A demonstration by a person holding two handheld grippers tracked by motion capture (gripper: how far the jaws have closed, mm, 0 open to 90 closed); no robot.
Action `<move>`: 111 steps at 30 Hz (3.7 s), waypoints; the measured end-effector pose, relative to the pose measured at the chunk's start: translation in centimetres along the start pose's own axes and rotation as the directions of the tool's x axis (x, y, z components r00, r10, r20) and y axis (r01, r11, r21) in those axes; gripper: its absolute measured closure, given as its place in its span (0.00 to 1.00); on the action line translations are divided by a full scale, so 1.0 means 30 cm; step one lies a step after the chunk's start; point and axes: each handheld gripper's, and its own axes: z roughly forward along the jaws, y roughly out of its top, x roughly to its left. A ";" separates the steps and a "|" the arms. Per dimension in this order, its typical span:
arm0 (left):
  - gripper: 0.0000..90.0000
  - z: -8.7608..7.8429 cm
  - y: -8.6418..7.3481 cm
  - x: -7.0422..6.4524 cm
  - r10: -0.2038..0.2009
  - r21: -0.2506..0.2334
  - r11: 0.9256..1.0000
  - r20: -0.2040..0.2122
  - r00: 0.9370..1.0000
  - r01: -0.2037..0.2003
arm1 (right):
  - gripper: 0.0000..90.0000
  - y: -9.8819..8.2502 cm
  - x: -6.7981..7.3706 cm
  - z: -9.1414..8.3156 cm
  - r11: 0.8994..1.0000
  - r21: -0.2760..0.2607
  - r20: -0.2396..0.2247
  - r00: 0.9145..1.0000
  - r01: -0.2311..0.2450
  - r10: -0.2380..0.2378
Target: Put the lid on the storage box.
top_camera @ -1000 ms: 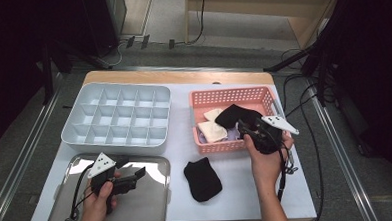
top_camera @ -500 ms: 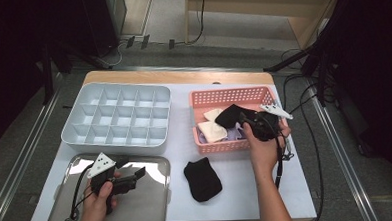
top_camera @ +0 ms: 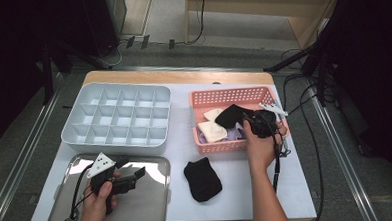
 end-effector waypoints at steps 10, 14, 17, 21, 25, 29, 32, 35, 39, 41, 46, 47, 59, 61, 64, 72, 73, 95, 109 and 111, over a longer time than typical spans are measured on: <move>0.26 -0.001 0.000 0.000 0.003 0.001 1.000 -0.001 1.000 -0.003 | 0.55 0.012 -0.001 0.021 0.997 0.073 0.013 1.000 -0.013 0.012; 0.26 -0.001 0.000 0.000 0.003 0.001 1.000 0.001 1.000 -0.003 | 0.68 0.015 -0.015 0.025 0.994 0.105 0.003 1.000 -0.022 0.022; 0.26 -0.001 0.000 0.000 0.002 0.001 1.000 0.001 1.000 -0.002 | 0.81 0.015 -0.024 0.023 0.995 0.098 0.005 1.000 -0.016 0.015; 0.26 0.000 0.000 0.000 0.000 0.000 1.000 0.001 1.000 0.000 | 0.95 0.011 -0.031 0.017 0.997 0.075 0.003 1.000 -0.009 0.009; 0.26 0.000 0.000 0.000 0.000 0.000 1.000 0.001 1.000 0.000 | 0.96 0.014 -0.023 -0.002 0.998 0.055 0.019 1.000 -0.005 0.004; 0.26 -0.001 0.000 0.000 0.004 0.003 1.000 0.000 1.000 -0.004 | 0.96 0.012 0.003 -0.029 1.000 0.022 -0.019 1.000 -0.004 0.004; 0.26 -0.001 0.000 0.000 0.004 0.002 1.000 -0.001 1.000 -0.004 | 0.96 0.014 0.017 -0.051 1.000 -0.020 -0.061 0.998 -0.003 0.002; 0.26 -0.001 0.000 -0.001 0.004 0.002 1.000 -0.001 1.000 -0.004 | 0.96 0.018 0.031 -0.078 0.998 -0.068 -0.118 0.993 0.000 -0.008; 0.26 -0.001 0.000 -0.001 0.005 0.003 1.000 -0.001 1.000 -0.005 | 0.96 0.020 0.046 -0.093 0.997 -0.072 -0.191 0.982 -0.022 0.008; 0.26 -0.001 0.000 -0.001 0.005 0.003 1.000 -0.001 1.000 -0.005 | 0.96 0.019 0.063 -0.104 0.996 -0.085 -0.204 0.979 -0.006 -0.011; 0.26 0.000 0.000 0.000 0.005 0.002 1.000 0.000 1.000 -0.005 | 0.96 0.021 0.107 -0.139 0.990 -0.139 -0.270 0.962 0.008 -0.046; 0.26 -0.001 0.000 0.000 0.005 0.004 1.000 -0.001 1.000 -0.005 | 0.96 0.020 0.119 -0.148 0.990 -0.139 -0.279 0.959 0.009 -0.048; 0.26 -0.001 0.000 0.000 0.004 0.003 1.000 0.000 1.000 -0.004 | 0.67 -0.022 0.234 -0.154 0.992 -0.104 -0.454 0.885 0.065 -0.105; 0.26 -0.001 0.000 0.000 0.004 0.004 1.000 0.000 1.000 -0.004 | 0.64 -0.016 0.213 -0.156 0.991 -0.121 -0.416 0.905 0.048 -0.094; 0.26 -0.001 0.000 0.000 0.003 0.004 1.000 -0.001 1.000 -0.003 | 0.57 -0.011 0.182 -0.147 0.989 -0.135 -0.335 0.937 0.056 -0.099; 0.26 0.000 0.000 0.000 0.002 0.004 1.000 -0.001 1.000 -0.002 | 0.42 -0.010 0.146 -0.084 0.999 -0.024 -0.258 0.965 0.036 -0.041; 0.26 0.001 0.000 0.000 0.001 0.002 1.000 0.001 1.000 -0.001 | 0.42 -0.010 0.148 -0.080 0.999 -0.015 -0.258 0.965 0.033 -0.036; 0.26 0.001 0.000 0.000 0.001 0.002 1.000 0.002 1.000 -0.001 | 0.92 -0.020 0.206 -0.019 0.993 0.092 -0.300 0.953 0.076 -0.045; 0.26 0.000 0.000 -0.002 0.007 0.005 1.000 -0.004 1.000 -0.007 | 0.92 -0.007 0.187 -0.110 0.995 -0.075 -0.310 0.946 0.070 -0.090; 0.26 0.000 0.000 -0.002 0.006 0.005 1.000 -0.005 1.000 -0.006 | 0.92 -0.003 0.182 -0.122 0.994 -0.092 -0.326 0.942 0.057 -0.084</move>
